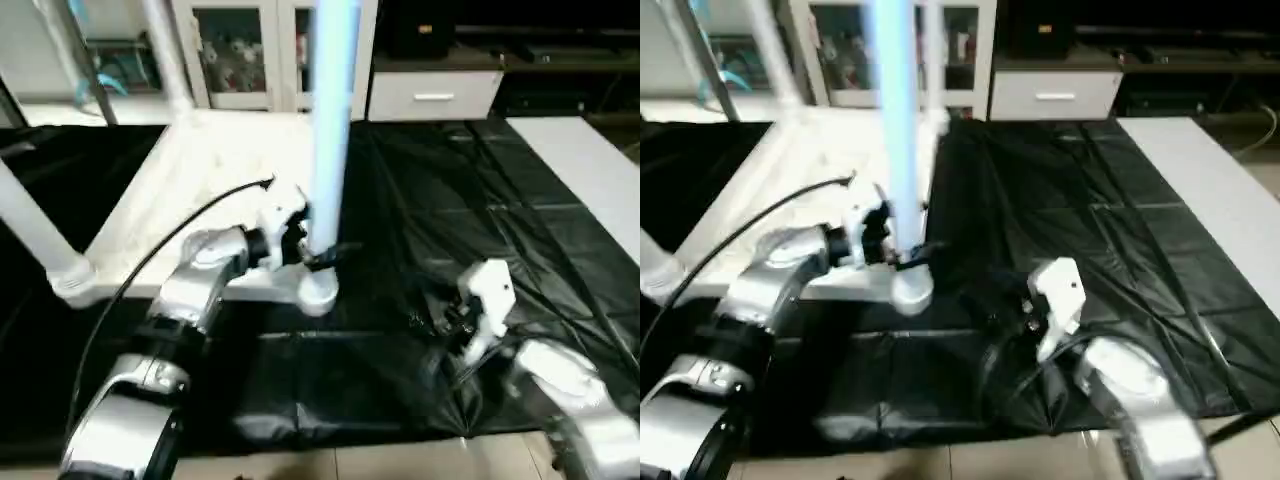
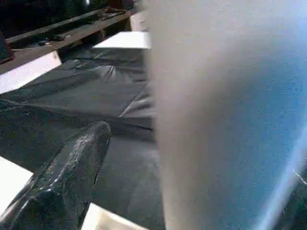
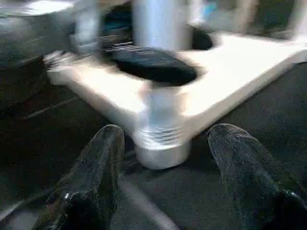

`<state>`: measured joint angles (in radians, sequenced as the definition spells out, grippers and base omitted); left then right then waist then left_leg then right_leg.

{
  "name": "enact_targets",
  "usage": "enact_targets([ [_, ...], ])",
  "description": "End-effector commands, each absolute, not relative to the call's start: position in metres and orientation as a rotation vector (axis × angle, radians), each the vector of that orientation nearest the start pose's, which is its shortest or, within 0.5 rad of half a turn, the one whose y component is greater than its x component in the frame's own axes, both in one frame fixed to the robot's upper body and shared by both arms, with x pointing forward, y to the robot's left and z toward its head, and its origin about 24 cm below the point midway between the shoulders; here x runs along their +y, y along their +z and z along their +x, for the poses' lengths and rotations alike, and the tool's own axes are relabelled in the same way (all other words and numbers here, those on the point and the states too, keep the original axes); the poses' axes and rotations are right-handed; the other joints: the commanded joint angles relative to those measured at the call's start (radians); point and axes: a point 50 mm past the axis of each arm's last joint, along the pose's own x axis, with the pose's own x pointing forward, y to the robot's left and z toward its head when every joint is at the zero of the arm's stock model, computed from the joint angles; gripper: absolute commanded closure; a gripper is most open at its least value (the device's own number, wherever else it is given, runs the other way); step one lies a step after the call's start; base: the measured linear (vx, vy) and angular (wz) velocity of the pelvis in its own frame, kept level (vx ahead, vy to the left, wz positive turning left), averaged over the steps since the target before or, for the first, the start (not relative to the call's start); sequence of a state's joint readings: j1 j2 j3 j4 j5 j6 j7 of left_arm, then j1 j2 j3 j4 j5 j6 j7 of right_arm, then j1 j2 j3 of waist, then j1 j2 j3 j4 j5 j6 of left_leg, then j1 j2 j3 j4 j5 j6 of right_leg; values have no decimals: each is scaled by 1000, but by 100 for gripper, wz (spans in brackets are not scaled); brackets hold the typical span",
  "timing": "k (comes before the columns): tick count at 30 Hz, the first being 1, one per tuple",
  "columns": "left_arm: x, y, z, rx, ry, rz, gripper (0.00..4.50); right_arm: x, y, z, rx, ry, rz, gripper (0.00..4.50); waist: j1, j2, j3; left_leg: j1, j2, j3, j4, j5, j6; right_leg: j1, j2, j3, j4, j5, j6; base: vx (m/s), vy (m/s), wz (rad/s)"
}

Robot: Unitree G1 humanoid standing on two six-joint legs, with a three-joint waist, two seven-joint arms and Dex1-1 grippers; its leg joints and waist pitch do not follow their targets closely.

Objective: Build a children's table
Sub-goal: Rotate table base

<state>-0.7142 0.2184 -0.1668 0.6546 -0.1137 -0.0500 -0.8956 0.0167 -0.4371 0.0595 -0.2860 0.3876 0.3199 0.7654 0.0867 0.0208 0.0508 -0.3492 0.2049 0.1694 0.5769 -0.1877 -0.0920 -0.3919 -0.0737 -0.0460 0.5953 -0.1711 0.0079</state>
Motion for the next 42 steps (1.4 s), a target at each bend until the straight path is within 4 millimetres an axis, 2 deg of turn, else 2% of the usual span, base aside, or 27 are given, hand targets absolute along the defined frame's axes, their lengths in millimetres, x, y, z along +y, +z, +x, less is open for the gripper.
enact_targets([
  [1,88,100,350,27,-1102,270,3,-159,84,227,127,944,-35,142,6,-3,-73,-7,12,-1,-50,-141,69,57,-50,33,-55,-71,-234,0,0,0],
  [2,88,99,350,25,-1111,264,3,-160,84,229,130,932,-39,142,7,-6,-72,-7,13,0,-51,-144,69,55,-51,33,-56,-85,-236,0,0,0],
  [3,95,97,349,30,-1128,255,3,-161,84,231,133,913,-42,142,8,-9,-71,-7,10,2,-51,-152,66,54,-52,33,-60,-127,-231,0,0,0],
  [4,99,96,348,34,-1140,251,3,-161,84,232,133,906,-45,142,10,-10,-72,-7,10,1,-50,-151,64,53,-53,33,-59,-135,-230,0,0,0],
  [6,109,95,346,46,-1151,273,3,-161,85,232,133,897,-40,142,8,-8,-67,-8,12,0,-54,-181,54,48,-53,33,-63,-176,-220,0,0,0],
  [7,116,93,344,67,-1165,293,3,-161,86,233,131,891,-37,142,5,-12,-65,-8,12,0,-56,-209,46,48,-53,33,-65,-220,-206,0,0,0],
  [9,144,84,336,178,-1200,390,3,-160,87,236,127,875,-21,142,0,-10,-60,-7,14,-5,-65,-254,27,43,-55,32,-69,-332,-163,0,0,0],
  [10,144,84,336,178,-1200,390,3,-160,87,236,127,875,-21,142,-1,-7,-60,-5,13,-5,-66,-262,22,40,-54,33,-72,-356,-152,0,0,0],
  [11,155,81,335,219,-1198,437,3,-159,87,237,128,881,-24,142,-1,-9,-60,3,15,-3,-64,-277,14,32,-53,34,-76,-369,-146,0,0,0],
  [12,155,81,335,219,-1198,437,3,-159,87,237,128,881,-24,142,1,-6,-59,6,15,-2,-63,-281,13,29,-54,36,-76,-367,-149,0,0,0],
  [13,160,79,335,241,-1189,454,3,-158,86,237,131,886,-27,142,3,-8,-59,5,16,-1,-65,-277,9,29,-52,37,-74,-345,-157,0,0,0],
  [14,163,78,335,253,-1184,464,3,-158,86,237,134,889,-28,142,8,-6,-59,12,18,2,-63,-287,5,22,-51,38,-73,-325,-168,0,0,0],
  [15,168,75,336,287,-1182,506,3,-158,85,238,142,895,-32,142,10,-9,-59,9,18,2,-65,-289,4,25,-52,38,-70,-312,-175,0,0,0],
  [17,172,72,338,318,-1171,559,3,-158,83,238,154,900,-46,142,13,-6,-59,3,18,-1,-68,-281,0,29,-53,38,-67,-305,-163,0,0,0],
  [19,172,72,340,323,-1157,572,3,-159,82,239,156,898,-49,142,14,-7,-62,2,17,-2,-67,-277,-6,32,-56,39,-65,-282,-162,0,0,0],
  [20,167,72,342,319,-1155,558,3,-159,82,239,157,897,-49,142,16,-12,-64,1,18,-1,-66,-259,-4,34,-58,39,-62,-255,-170,0,0,0],
  [21,162,72,344,313,-1156,547,3,-159,83,240,157,897,-49,142,17,-13,-64,0,16,1,-63,-248,-1,34,-58,39,-61,-242,-177,0,0,0],
  [23,159,72,345,308,-1159,548,30,-159,82,240,160,898,-51,142,23,-14,-65,-2,16,1,-61,-226,5,37,-60,39,-59,-224,-183,0,0,0],
  [25,151,70,349,310,-1172,570,37,-159,80,240,182,911,-78,142,25,-16,-66,-5,14,1,-59,-206,10,39,-59,39,-58,-199,-184,0,0,0],
  [28,148,69,352,337,-1188,566,55,-159,78,239,193,918,-86,142,26,-16,-66,-5,14,1,-58,-201,13,40,-58,39,-58,-190,-186,0,0,0],
  [29,147,69,352,350,-1198,559,77,-159,78,238,196,919,-88,142,25,-17,-66,-7,12,1,-57,-203,13,42,-58,38,-58,-197,-185,0,0,0],
  [32,148,66,351,421,-1248,569,88,-160,78,237,202,923,-94,142,24,-16,-65,-5,13,0,-58,-208,14,42,-59,39,-60,-210,-188,0,0,0],
  [33,149,66,351,429,-1254,573,115,-160,78,237,203,923,-94,142,25,-15,-65,-4,14,0,-58,-213,14,41,-60,39,-60,-213,-190,0,0,0],
  [36,153,68,353,454,-1267,606,121,-160,77,236,206,923,-98,142,25,-9,-64,-2,16,-1,-60,-228,10,40,-59,39,-61,-213,-197,0,0,0],
  [37,153,68,353,454,-1267,606,124,-160,77,236,206,923,-98,142,25,-11,-64,-2,15,0,-60,-231,9,40,-59,39,-62,-210,-198,0,0,0],
  [39,155,69,354,464,-1268,628,160,-160,77,236,206,921,-99,142,25,-11,-64,-2,15,-1,-60,-234,8,41,-59,38,-61,-203,-202,0,0,0],
  [42,154,69,356,462,-1266,647,164,-159,77,235,208,926,-99,142,25,-11,-65,-2,16,-1,-60,-233,7,43,-59,39,-59,-190,-210,0,0,0],
])
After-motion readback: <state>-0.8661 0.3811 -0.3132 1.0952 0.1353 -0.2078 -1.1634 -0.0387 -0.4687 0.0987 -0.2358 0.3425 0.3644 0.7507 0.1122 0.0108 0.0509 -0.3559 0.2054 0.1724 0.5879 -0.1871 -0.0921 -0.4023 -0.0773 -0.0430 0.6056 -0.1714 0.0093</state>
